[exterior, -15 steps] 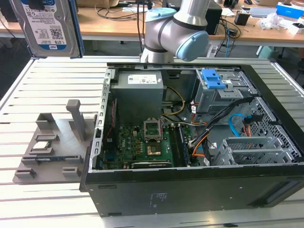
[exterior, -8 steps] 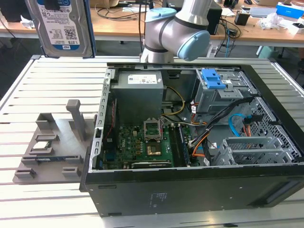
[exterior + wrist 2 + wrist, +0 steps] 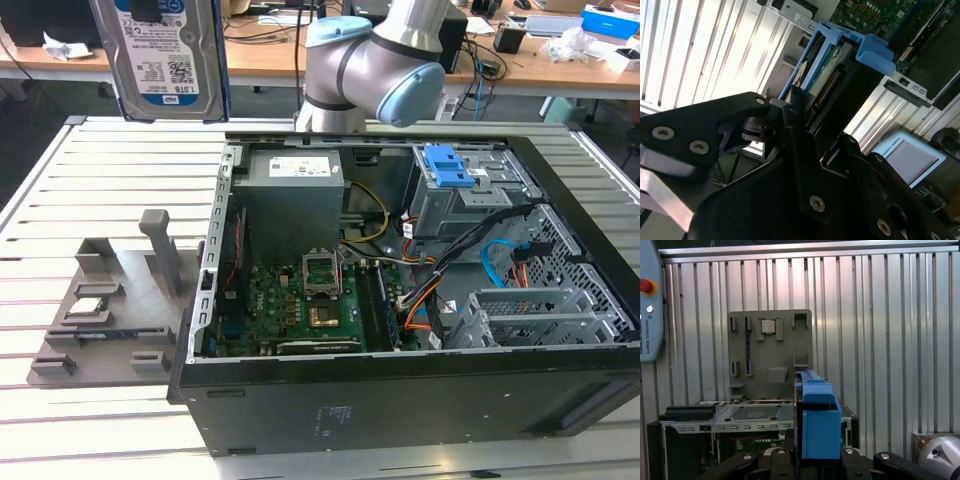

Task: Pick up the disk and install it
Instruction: 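Pick up the disk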

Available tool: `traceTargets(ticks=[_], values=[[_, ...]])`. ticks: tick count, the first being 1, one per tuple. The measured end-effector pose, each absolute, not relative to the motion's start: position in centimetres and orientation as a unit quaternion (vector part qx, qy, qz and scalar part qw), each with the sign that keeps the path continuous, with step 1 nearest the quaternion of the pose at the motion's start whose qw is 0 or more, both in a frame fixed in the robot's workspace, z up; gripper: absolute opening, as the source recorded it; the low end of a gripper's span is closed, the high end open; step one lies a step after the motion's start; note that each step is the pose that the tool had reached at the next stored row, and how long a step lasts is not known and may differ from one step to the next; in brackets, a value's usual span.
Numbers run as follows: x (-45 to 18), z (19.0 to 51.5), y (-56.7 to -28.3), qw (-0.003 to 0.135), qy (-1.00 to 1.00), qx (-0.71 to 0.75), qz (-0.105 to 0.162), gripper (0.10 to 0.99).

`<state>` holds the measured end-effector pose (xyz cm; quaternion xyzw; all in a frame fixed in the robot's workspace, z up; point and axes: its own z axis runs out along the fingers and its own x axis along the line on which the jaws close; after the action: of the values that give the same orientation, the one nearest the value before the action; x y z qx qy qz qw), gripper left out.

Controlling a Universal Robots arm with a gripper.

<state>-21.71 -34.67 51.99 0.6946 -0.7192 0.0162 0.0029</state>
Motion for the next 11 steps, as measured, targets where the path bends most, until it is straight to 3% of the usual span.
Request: traceTargets(ticks=[11], values=[[-17.5, 52.0, -34.6, 0.003, -0.719, 0.695, 0.016, 0.357]])
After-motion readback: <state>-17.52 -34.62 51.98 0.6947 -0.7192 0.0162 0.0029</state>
